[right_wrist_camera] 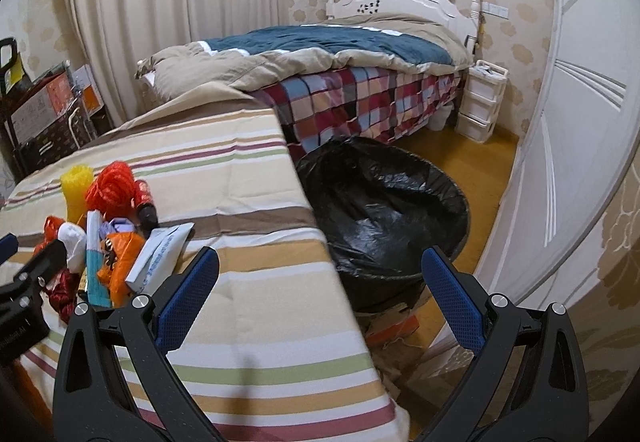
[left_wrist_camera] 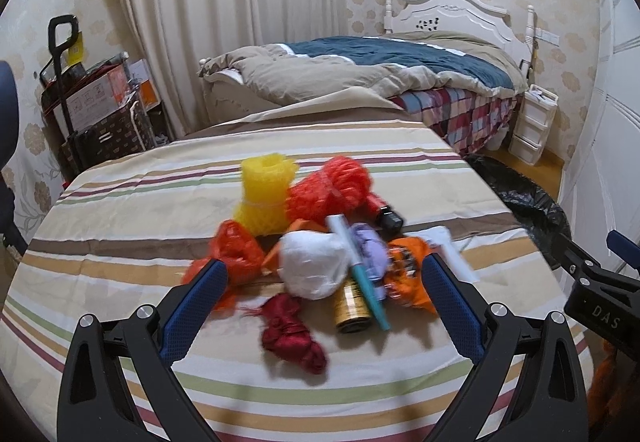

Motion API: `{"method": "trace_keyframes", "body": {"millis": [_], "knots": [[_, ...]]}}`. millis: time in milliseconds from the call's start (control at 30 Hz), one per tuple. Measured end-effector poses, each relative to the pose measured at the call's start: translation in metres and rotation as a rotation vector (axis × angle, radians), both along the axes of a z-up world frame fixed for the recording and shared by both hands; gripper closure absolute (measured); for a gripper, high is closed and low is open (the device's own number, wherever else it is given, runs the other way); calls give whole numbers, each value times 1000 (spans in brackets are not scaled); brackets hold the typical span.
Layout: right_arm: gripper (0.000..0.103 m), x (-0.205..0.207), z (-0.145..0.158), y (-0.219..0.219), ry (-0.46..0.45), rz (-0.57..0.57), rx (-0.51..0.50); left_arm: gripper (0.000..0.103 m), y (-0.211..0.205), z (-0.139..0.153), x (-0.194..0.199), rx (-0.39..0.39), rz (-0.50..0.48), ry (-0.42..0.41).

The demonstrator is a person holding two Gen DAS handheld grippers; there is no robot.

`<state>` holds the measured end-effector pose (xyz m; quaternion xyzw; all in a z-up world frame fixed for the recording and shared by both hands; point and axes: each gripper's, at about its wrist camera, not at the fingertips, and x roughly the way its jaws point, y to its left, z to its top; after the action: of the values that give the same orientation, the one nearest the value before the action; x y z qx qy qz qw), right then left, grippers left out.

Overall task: Collect trash
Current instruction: 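Grasp the red plastic bag with the left tool while the right tool grasps the white toothpaste tube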

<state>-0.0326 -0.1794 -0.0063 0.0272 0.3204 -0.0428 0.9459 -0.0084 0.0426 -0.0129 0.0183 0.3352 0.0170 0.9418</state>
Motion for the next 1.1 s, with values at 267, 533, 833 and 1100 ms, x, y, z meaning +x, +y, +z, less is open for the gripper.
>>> {"method": "trace_keyframes", "body": {"millis": [267,533,833,1100], "knots": [[4,0,-6,24,25,44,-3,7,45,-8,-2,-8,72,37],[4,10,-10,35,60,63,-12,10,82,-20,6,-11,145,97],[4,27,-14,46,85,82,-34,10,84,-28,30,-10,118,143],[4,36,-12,50,94,91,-38,47,91,-41,44,-84,43,228]]}}
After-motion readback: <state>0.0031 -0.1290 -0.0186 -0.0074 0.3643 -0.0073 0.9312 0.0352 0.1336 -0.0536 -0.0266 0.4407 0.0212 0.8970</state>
